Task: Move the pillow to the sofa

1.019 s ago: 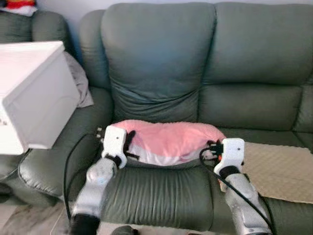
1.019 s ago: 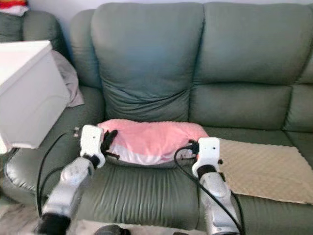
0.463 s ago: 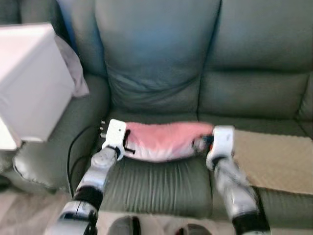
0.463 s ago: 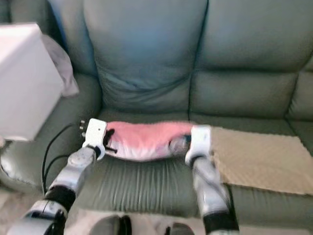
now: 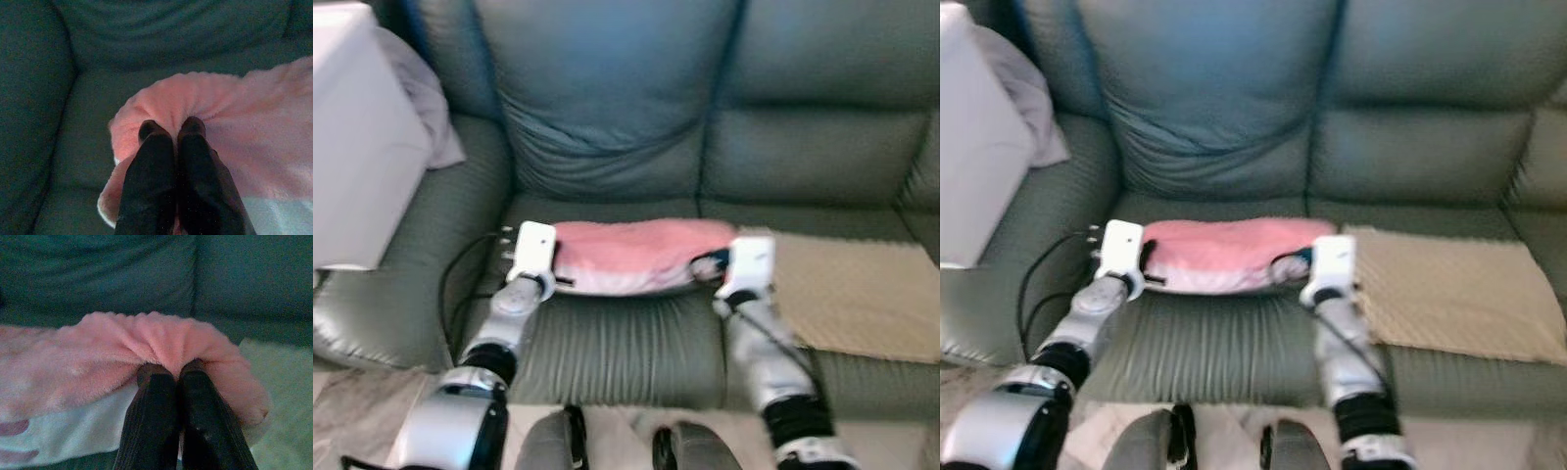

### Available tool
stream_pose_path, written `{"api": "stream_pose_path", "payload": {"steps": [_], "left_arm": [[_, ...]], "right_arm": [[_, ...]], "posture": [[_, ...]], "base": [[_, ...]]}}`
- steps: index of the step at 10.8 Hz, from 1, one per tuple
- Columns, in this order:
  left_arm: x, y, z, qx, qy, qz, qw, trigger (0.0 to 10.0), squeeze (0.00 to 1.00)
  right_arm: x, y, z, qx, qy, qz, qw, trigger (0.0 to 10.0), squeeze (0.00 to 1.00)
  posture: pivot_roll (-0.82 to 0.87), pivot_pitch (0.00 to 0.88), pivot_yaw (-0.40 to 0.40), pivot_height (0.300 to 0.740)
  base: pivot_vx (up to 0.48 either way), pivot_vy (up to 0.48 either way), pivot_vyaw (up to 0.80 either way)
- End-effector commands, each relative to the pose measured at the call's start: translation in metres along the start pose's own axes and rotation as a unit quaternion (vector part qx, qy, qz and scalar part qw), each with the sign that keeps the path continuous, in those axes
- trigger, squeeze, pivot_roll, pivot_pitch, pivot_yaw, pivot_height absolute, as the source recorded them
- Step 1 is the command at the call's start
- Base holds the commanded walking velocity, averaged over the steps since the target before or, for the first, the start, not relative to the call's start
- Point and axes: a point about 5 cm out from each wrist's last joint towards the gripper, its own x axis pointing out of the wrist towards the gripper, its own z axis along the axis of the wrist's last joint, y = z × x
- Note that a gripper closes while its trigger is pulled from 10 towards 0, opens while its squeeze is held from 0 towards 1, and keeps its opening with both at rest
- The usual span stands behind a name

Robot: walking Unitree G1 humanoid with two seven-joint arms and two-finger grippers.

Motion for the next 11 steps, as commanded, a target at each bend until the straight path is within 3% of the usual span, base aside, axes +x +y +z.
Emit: {"api": "stream_pose_path", "payload": {"steps": [1, 3, 6, 7, 9, 10, 11], "left_arm": [[-0.002, 0.006, -0.007, 0.012, 0.013, 0.013, 1.0, 10.0, 0.0], [-0.005, 0.028, -0.019, 0.043, 0.056, 0.07, 0.995, 10.0, 0.0], [-0.006, 0.053, -0.015, 0.04, 0.069, 0.115, 0.99, 10.0, 0.0], [-0.006, 0.061, -0.012, 0.037, 0.069, 0.128, 0.989, 10.0, 0.0], [-0.008, 0.067, -0.015, 0.046, 0.085, 0.142, 0.985, 10.0, 0.0], [-0.01, 0.07, -0.02, 0.05, 0.102, 0.156, 0.981, 10.0, 1.0], [-0.012, 0.072, -0.023, 0.054, 0.112, 0.165, 0.978, 10.0, 1.0]], "right_arm": [[-0.002, 0.008, -0.01, 0.001, 0.018, 0.019, 1.0, 10.0, 0.0], [-0.011, 0.025, -0.045, 0.031, 0.094, 0.032, 0.995, 10.0, 0.0], [0.001, 0.035, -0.027, 0.025, 0.053, 0.051, 0.997, 10.0, 0.0], [0.005, 0.046, -0.019, 0.019, 0.041, 0.071, 0.996, 10.0, 0.0], [0.009, 0.058, -0.018, 0.022, 0.048, 0.095, 0.994, 10.0, 0.05], [0.007, 0.062, -0.02, 0.032, 0.052, 0.108, 0.992, 10.0, 1.0], [0.006, 0.061, -0.022, 0.028, 0.053, 0.11, 0.992, 10.0, 1.0]], "posture": [[-0.08, 0.269, 0.009, 0.74], [-0.08, 0.286, -0.002, 0.74], [-0.07, 0.302, -0.028, 0.74], [-0.07, 0.305, -0.033, 0.74], [-0.06, 0.308, -0.037, 0.74], [-0.07, 0.305, -0.04, 0.74], [-0.07, 0.302, -0.042, 0.74]], "base": [[0.0, 0.0, 0.0], [0.0, 0.0, 0.0], [0.0, 0.0, 0.0], [0.0, 0.0, 0.0], [0.0, 0.0, 0.0], [0.0, 0.0, 0.0], [0.0, 0.0, 0.0]]}}
